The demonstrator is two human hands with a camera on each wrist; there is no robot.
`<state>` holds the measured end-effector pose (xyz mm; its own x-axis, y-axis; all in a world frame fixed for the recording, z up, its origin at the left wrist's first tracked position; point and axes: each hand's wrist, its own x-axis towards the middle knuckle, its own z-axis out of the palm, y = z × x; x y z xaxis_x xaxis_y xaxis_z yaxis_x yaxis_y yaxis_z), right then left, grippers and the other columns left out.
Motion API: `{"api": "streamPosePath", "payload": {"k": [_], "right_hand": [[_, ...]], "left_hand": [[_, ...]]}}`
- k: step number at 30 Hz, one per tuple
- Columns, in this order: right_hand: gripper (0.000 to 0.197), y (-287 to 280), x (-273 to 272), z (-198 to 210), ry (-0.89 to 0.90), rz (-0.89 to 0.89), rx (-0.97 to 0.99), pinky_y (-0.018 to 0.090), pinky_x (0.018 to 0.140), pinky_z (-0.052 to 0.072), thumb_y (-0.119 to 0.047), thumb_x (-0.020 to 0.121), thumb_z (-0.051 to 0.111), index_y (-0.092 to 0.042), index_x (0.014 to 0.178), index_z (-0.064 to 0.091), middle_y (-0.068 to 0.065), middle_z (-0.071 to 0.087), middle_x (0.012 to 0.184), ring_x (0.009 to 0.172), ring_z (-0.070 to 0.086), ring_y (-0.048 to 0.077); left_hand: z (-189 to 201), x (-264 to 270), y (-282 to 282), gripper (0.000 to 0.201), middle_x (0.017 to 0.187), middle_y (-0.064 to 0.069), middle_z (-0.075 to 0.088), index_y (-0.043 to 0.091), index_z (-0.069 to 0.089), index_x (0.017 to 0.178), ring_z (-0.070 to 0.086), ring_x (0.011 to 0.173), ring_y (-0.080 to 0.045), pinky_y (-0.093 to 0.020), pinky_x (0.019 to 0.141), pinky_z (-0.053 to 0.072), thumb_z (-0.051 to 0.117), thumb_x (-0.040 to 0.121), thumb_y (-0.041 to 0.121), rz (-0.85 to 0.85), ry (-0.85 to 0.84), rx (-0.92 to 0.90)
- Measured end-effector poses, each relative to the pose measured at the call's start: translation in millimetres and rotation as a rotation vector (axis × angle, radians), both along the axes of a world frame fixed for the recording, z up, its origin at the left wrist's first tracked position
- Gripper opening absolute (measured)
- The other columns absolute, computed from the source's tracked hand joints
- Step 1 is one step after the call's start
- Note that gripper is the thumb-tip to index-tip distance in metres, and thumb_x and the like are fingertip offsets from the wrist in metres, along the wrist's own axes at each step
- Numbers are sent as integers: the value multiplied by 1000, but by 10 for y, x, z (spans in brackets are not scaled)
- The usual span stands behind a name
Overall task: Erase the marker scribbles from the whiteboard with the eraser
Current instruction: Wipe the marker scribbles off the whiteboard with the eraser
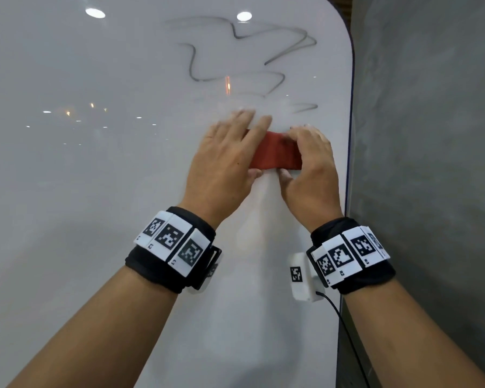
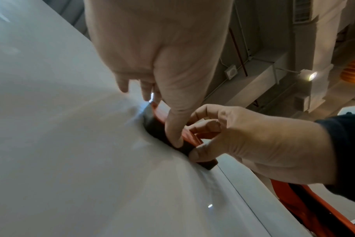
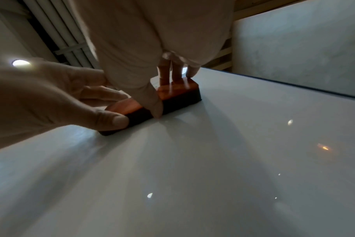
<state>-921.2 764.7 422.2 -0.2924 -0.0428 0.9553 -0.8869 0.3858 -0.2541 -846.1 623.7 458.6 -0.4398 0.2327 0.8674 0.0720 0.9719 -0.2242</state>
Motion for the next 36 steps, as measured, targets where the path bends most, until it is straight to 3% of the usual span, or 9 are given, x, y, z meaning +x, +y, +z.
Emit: {"api": "streamPosePath", "payload": {"k": [3,7,10,16,19,24,30,33,36], "right_hand": [[55,31,-41,2,34,-95,44,47,105,40,-3,73,75,-18,125,62,6,56,125,120,47,26],[56,69,-100,2,-55,-153,-121,38,95,46,-19,78,74,-27,132,59,6,52,118,110,44,20],[55,-71,-28,-37,-45,-195,-176,34,89,47,-27,78,74,-26,131,58,7,51,115,104,46,20],[51,-176,-10,-23,45,-154,-30,36,87,48,-30,81,73,-24,130,59,6,51,119,104,48,23],[50,-62,-158,89,-7,-161,-246,33,94,44,-28,80,71,-20,128,62,9,53,118,108,51,28],[47,-256,-116,152,-121,-200,-459,24,87,38,-26,80,69,-18,125,63,6,52,116,106,48,22],[49,-401,5,29,50,-202,-152,38,89,47,-31,81,70,-21,128,62,9,54,119,101,49,25],[49,-115,-205,98,-52,-217,-397,37,97,45,-29,79,69,-18,126,64,12,55,118,107,53,30],[49,-119,-228,135,-158,-209,-531,36,96,46,-28,79,69,-17,126,63,8,52,118,110,53,31]], "left_hand": [[0,122,-137,100,160,-11,25,24,25,154,21,148,-30,-64,114,17,75,73,56,218,99,50],[30,246,-379,108,160,-14,13,28,14,154,10,148,-32,-70,111,12,71,71,66,364,102,285],[9,245,-475,104,158,-14,16,27,16,153,9,147,-32,-70,112,11,64,74,72,388,99,304],[-29,230,-513,99,157,-13,19,25,20,153,12,148,-33,-70,112,11,59,76,75,381,118,269],[-36,234,-528,98,158,-12,19,26,21,153,11,148,-33,-70,113,10,57,77,76,381,118,259],[-52,237,-558,97,157,-11,21,26,22,154,14,147,-33,-70,112,12,55,78,76,378,132,237],[-49,260,-640,97,157,-8,21,27,23,153,14,146,-28,-68,114,11,53,77,79,354,155,217],[-50,270,-663,97,157,-7,20,27,22,153,12,146,-26,-67,115,10,54,78,78,344,153,223],[-50,270,-665,97,157,-7,19,26,22,153,12,146,-27,-66,115,9,53,78,79,343,153,222]]}}
